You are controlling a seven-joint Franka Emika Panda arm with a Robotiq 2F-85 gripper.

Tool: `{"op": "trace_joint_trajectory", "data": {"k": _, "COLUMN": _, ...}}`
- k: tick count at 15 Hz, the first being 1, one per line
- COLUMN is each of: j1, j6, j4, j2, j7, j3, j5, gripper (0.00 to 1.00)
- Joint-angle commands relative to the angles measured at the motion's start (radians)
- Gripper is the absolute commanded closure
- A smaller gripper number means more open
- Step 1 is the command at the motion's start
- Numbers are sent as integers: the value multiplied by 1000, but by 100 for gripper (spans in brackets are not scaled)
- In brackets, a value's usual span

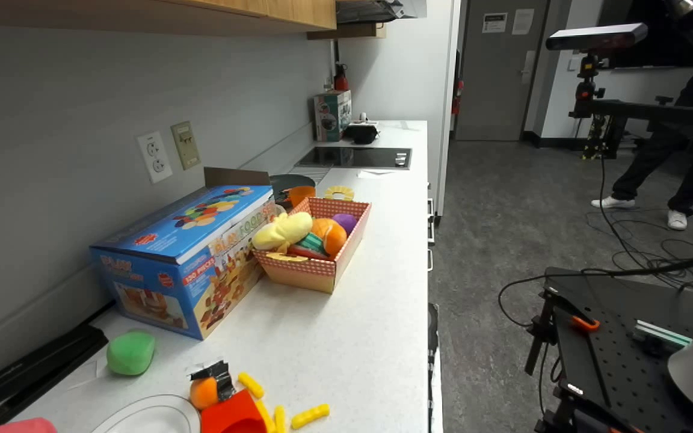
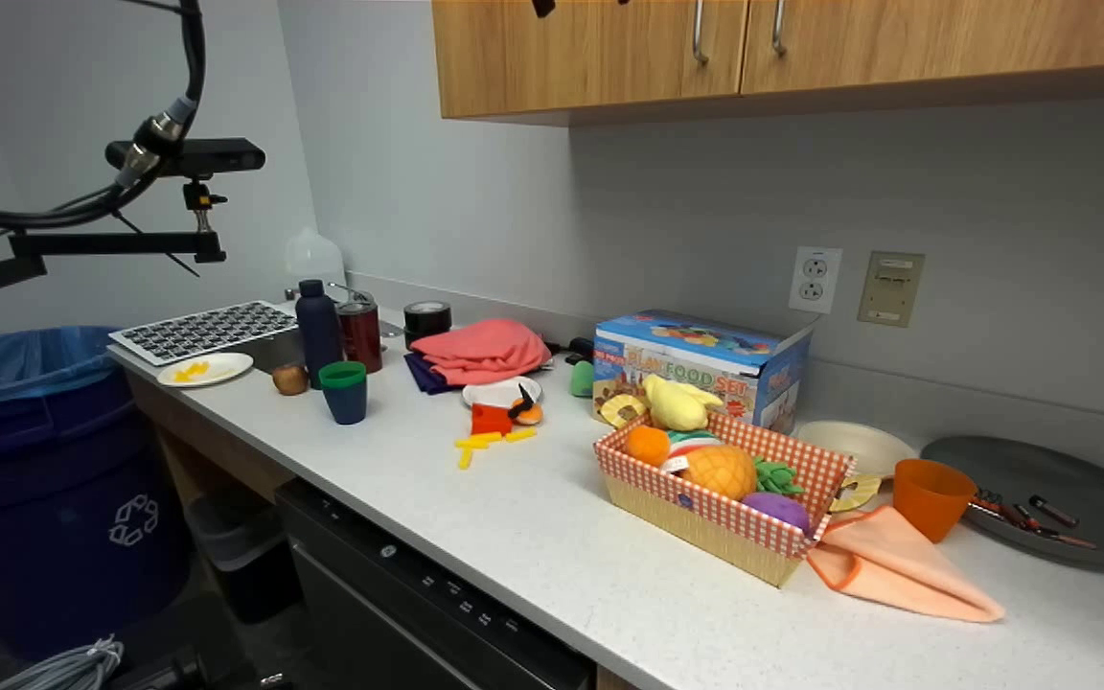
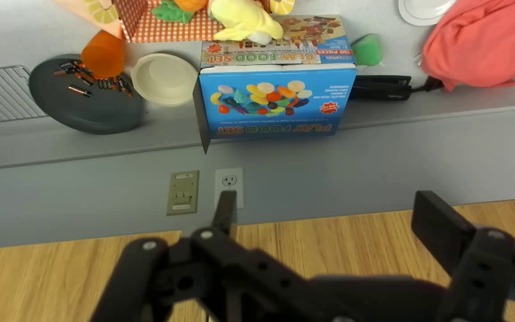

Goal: Open the left upper cabinet door

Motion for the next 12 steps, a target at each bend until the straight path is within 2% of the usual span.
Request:
{"op": "trace_joint_trajectory", "data": {"k": 1, "j1": -18, "j6": 17, "j4": 5, "j2": 1, "j7": 25, "j3": 12, "j5": -19, "gripper": 0}}
{"op": "trace_joint_trajectory", "data": {"k": 8, "j1": -7, "j6": 5, "j4": 3, "j2": 1, "j7": 7, "j3": 4, "j5": -2, "gripper": 0}}
{"op": "trace_joint_trajectory", "data": {"k": 12, "j1": 24, "j6": 23, "j4": -3, "j2": 0, "j7": -38, "j3": -18, "j5": 85, "gripper": 0}}
